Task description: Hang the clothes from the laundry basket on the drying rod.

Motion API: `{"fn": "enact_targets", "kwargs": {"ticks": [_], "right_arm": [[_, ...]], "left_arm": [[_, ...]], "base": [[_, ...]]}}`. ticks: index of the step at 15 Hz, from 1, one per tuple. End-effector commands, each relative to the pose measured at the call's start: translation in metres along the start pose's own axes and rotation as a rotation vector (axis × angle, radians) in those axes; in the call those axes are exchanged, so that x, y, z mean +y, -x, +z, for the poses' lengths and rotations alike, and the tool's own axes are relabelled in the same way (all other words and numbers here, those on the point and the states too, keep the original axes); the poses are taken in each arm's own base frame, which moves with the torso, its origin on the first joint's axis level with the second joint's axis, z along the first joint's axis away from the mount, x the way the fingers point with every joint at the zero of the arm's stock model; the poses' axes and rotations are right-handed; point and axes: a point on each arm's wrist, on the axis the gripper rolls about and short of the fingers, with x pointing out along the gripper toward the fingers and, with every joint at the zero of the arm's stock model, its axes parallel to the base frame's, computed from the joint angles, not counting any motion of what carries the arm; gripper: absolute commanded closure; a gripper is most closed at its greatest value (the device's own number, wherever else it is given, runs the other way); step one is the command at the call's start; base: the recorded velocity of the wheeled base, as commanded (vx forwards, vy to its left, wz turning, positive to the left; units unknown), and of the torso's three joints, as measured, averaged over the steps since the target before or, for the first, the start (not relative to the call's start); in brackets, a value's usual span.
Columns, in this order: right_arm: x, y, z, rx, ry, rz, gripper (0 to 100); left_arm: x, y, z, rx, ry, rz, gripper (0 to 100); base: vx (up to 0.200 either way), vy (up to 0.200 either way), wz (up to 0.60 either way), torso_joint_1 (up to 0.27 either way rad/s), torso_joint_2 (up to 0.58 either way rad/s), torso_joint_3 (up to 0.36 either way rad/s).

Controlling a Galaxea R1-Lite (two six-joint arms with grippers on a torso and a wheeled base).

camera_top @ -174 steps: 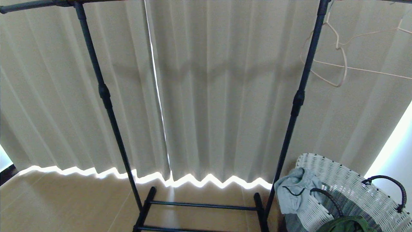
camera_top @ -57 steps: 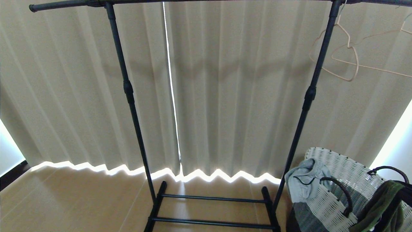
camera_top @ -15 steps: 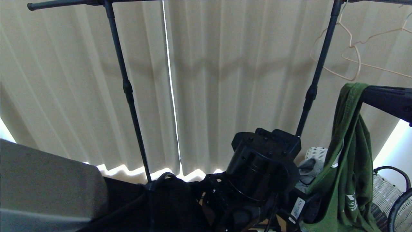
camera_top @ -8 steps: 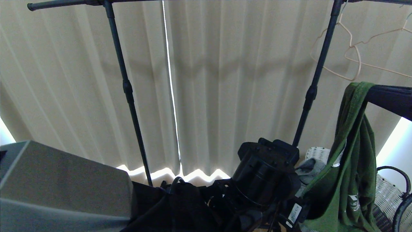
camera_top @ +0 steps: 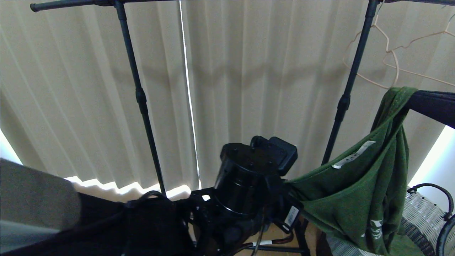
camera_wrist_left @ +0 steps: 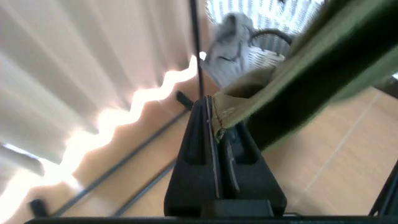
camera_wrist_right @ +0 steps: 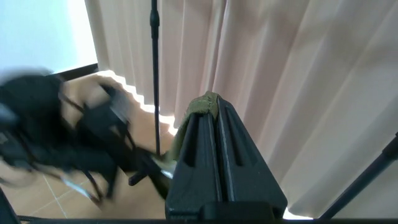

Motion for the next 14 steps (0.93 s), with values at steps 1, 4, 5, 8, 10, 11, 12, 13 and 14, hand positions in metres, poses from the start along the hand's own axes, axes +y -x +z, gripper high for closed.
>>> {"fn": "enact_targets", "kwargs": {"ticks": [1, 4, 5, 8, 10, 11, 12, 13, 14], "right_arm": [[0.0, -0.001, -0.002, 0.007, -0.002, 0.0, 100], [0.0, -0.003, -0.001, 0.003, -0.006, 0.0, 100], [0.0, -0.003, 0.0, -0.002, -0.005, 0.0, 100], [-0.004, -0.019, 0.002, -0.051, -0.018, -0.012, 100], [-0.006, -0.023, -0.005, -0.034, -0.04, -0.024, 100], [-0.007, -0.023, -0.009, -0.024, -0.046, -0.029, 100], [-0.01, -0.027, -0.011, -0.009, -0.052, -0.044, 100], [-0.015, -0.031, -0.01, -0.016, -0.055, -0.064, 100], [-0.016, -0.033, -0.009, -0.027, -0.053, -0.068, 100]], "left_arm": [[0.033, 0.065, 0.025, -0.113, 0.024, 0.063, 100], [0.067, 0.108, 0.043, -0.156, 0.0, 0.169, 100], [0.073, 0.115, 0.046, -0.166, -0.006, 0.188, 100], [0.099, 0.151, 0.058, -0.184, -0.034, 0.3, 100], [0.105, 0.171, 0.073, -0.225, -0.048, 0.325, 100], [0.108, 0.173, 0.079, -0.239, -0.05, 0.339, 100], [0.117, 0.174, 0.086, -0.255, -0.047, 0.378, 100], [0.124, 0.169, 0.088, -0.247, -0.053, 0.402, 100], [0.126, 0.167, 0.089, -0.244, -0.056, 0.411, 100]], "base": [[0.0, 0.0, 0.0, 0.0, 0.0, 0.0], [0.0, 0.0, 0.0, 0.0, 0.0, 0.0], [0.0, 0.0, 0.0, 0.0, 0.0, 0.0], [0.0, 0.0, 0.0, 0.0, 0.0, 0.0], [0.0, 0.0, 0.0, 0.0, 0.0, 0.0], [0.0, 0.0, 0.0, 0.0, 0.0, 0.0], [0.0, 0.0, 0.0, 0.0, 0.0, 0.0], [0.0, 0.0, 0.0, 0.0, 0.0, 0.0], [0.0, 0.0, 0.0, 0.0, 0.0, 0.0]]}}
